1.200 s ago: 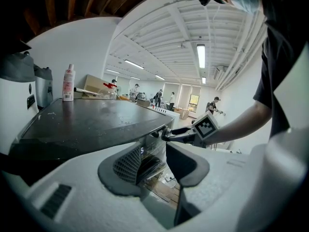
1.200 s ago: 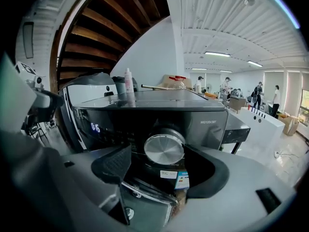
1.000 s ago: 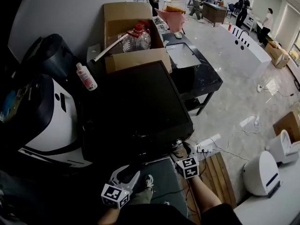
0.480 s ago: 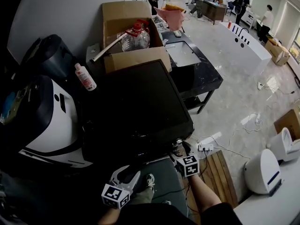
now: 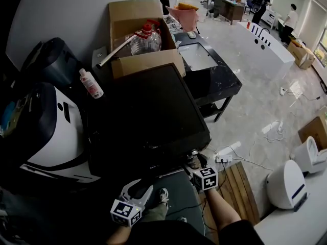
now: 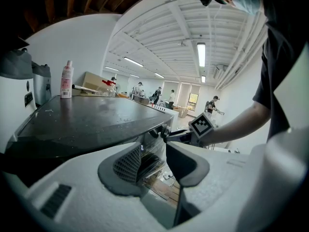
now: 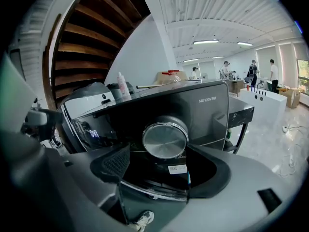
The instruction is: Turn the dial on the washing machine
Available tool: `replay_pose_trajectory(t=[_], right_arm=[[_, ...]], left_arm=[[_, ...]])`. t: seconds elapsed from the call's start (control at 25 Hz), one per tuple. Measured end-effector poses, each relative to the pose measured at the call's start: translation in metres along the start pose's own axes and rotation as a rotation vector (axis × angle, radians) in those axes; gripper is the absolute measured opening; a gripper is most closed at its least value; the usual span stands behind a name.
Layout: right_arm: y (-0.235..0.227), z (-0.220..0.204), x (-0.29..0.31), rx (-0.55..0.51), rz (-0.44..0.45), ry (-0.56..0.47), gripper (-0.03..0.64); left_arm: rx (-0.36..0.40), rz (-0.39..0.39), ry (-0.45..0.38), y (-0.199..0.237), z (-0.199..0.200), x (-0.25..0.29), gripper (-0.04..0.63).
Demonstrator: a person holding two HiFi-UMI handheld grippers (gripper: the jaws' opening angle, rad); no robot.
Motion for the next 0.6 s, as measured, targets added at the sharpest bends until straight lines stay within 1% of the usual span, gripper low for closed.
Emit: replay_pose_trajectory(t=[0.32,0.6], right_arm=[[0.0014,-0.0021,0.0021,0.027,0.022,0.003,0.357],[0.0043,-0.0053,0.0037,0.046,0.059,-0.001,0.37]], left_arm=[[-0.007,0.013,0.003,0.0047,-0.0011,-0.0026,0.155],[-0.005,-0.001,0.007,-0.0003,-0.0021,-0.0003,0.155]])
Point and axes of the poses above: the fingertips, and each gripper's own axes: x forward along the fingers, y to its left, z out of its top, the point moved 1 cm from there along -x, backward along the fingers, and after that the axes turned 3 degrees about x, right-handed, at the moved point
